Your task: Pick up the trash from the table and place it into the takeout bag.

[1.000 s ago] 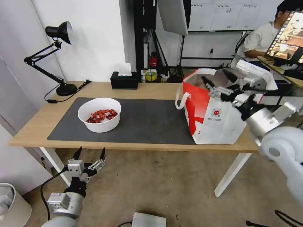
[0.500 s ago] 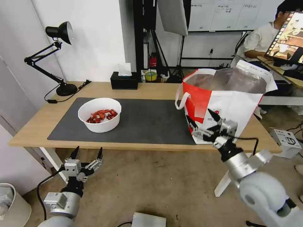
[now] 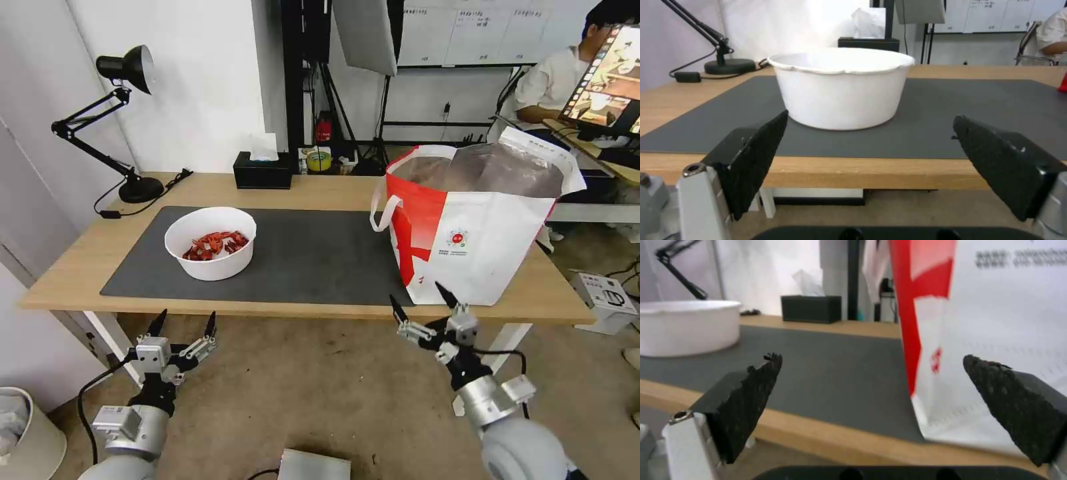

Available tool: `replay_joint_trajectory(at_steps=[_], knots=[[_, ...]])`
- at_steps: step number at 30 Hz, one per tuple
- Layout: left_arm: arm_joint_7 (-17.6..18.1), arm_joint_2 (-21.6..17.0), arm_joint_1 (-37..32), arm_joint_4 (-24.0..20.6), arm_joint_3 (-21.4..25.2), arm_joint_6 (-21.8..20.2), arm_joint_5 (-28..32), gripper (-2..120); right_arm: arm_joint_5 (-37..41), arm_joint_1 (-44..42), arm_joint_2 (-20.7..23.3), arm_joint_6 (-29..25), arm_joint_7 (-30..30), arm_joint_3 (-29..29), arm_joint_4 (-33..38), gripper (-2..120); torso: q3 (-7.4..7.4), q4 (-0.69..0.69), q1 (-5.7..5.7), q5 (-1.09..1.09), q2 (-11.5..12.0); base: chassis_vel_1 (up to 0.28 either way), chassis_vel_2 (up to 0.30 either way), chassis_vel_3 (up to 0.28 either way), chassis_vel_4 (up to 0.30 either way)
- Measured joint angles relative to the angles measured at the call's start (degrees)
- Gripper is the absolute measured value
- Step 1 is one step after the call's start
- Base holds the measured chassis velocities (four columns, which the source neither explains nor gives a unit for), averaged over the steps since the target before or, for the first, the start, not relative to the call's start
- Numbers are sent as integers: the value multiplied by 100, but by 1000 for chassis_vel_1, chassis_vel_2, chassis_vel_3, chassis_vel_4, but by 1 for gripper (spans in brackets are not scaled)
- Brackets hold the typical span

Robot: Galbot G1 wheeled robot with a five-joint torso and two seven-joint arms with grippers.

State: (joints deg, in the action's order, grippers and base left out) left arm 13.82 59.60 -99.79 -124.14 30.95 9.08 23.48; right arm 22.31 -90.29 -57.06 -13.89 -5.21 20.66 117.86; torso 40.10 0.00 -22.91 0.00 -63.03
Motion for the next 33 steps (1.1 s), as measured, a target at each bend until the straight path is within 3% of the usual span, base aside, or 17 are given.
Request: replay_joint_trajectory(at_steps=[12,27,30,33], knots=[[2,23,24,7,-26,9,1,100,-186,-205,-61,-55,-413,38,61,100,0,0,0,0,0,0,0,0,0],[4,110,-13,22,-15,21,-43,100,-158,-308,-100,5,-472,45,147,100,0,0,0,0,0,0,0,0,0],[89,57,37,-8,-8,-7,-33,100,-156,-307,-100,8,-472,44,148,100,0,1,0,0,0,0,0,0,0],[413,-38,267,-86,-12,-223,46,100,-154,-305,-99,10,-471,44,151,100,0,-1,0,0,0,0,0,0,0]])
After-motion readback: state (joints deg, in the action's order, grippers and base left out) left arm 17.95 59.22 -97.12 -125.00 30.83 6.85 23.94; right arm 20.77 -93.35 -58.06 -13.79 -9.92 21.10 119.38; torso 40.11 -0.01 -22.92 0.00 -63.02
